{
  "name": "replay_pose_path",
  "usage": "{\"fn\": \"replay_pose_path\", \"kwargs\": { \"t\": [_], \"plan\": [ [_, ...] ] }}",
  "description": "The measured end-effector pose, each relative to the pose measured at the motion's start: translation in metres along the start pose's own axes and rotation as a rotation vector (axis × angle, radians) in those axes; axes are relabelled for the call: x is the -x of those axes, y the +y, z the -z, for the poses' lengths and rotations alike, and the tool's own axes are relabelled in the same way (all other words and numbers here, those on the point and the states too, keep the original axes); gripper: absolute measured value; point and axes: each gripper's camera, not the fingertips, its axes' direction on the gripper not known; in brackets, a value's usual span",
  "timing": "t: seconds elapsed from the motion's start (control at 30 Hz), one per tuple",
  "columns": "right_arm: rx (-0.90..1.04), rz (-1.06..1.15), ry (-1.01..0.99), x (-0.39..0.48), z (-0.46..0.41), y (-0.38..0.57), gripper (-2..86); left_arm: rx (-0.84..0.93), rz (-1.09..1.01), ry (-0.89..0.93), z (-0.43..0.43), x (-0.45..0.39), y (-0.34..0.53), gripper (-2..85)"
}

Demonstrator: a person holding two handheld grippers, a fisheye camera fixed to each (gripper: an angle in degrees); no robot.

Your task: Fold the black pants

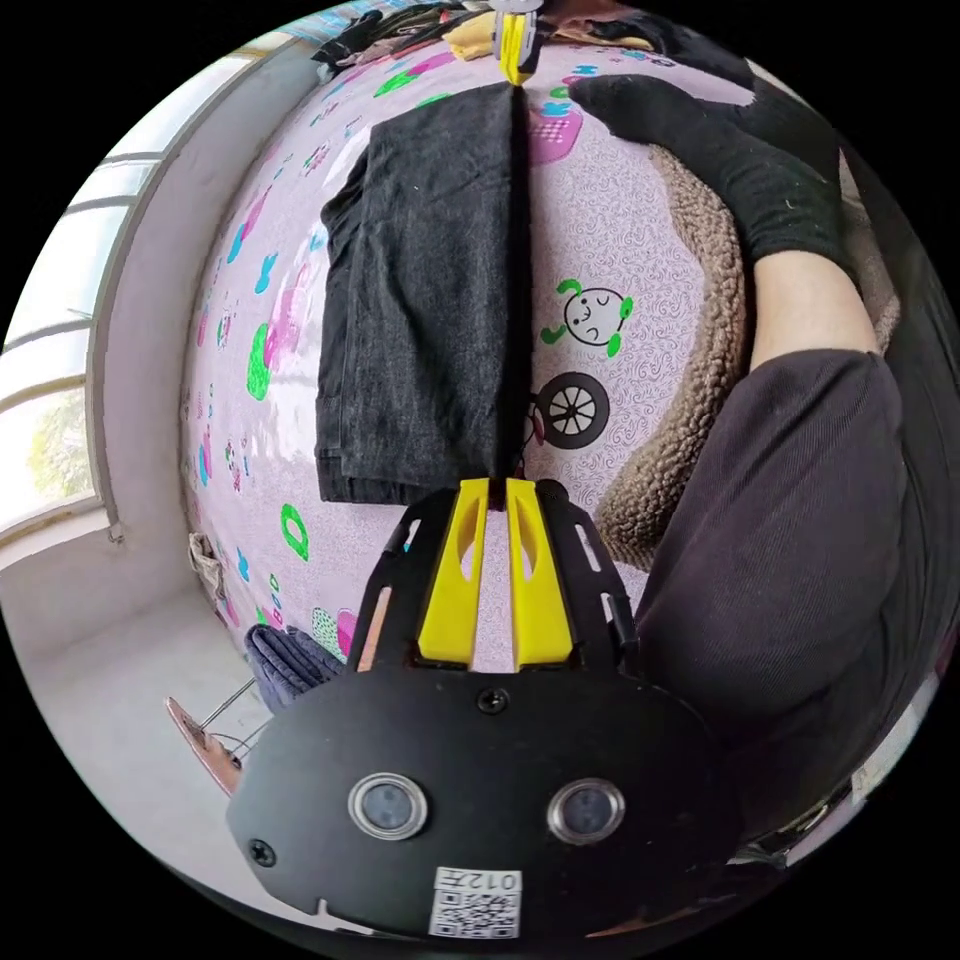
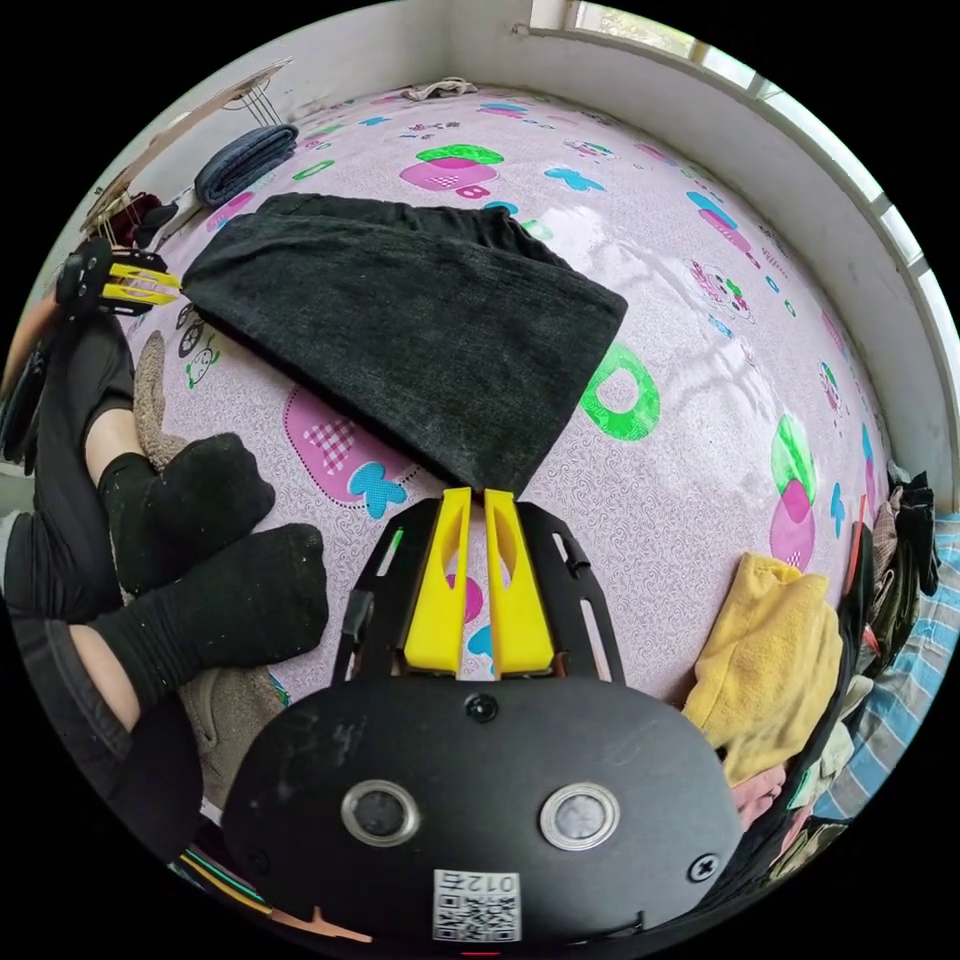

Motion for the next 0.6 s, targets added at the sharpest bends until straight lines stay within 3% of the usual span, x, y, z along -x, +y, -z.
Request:
{"fn": "replay_pose_path", "kwargs": {
  "t": [0.23, 0.37, 0.43, 0.5, 0.6],
  "plan": [
    [-0.022, -0.012, -0.027, 0.036, 0.044, -0.040, 0.3, 0.022, 0.209, 0.203, 0.010, 0.056, 0.033, 0.9],
    [-0.135, -0.135, -0.147, 0.048, 0.068, -0.082, -0.6, -0.142, 0.448, 0.323, 0.027, 0.101, 0.043, 0.6],
    [-0.134, -0.173, -0.209, 0.057, 0.068, -0.105, -0.7, -0.170, 0.447, 0.381, 0.025, 0.109, 0.029, 0.6],
    [-0.109, -0.173, -0.227, 0.069, 0.067, -0.126, -0.7, -0.077, 0.353, 0.347, 0.012, 0.104, 0.003, 0.4],
    [0.039, -0.153, -0.063, 0.091, 0.058, -0.154, -0.7, 0.051, 0.274, 0.280, -0.017, 0.095, -0.011, 0.1]
  ]
}}
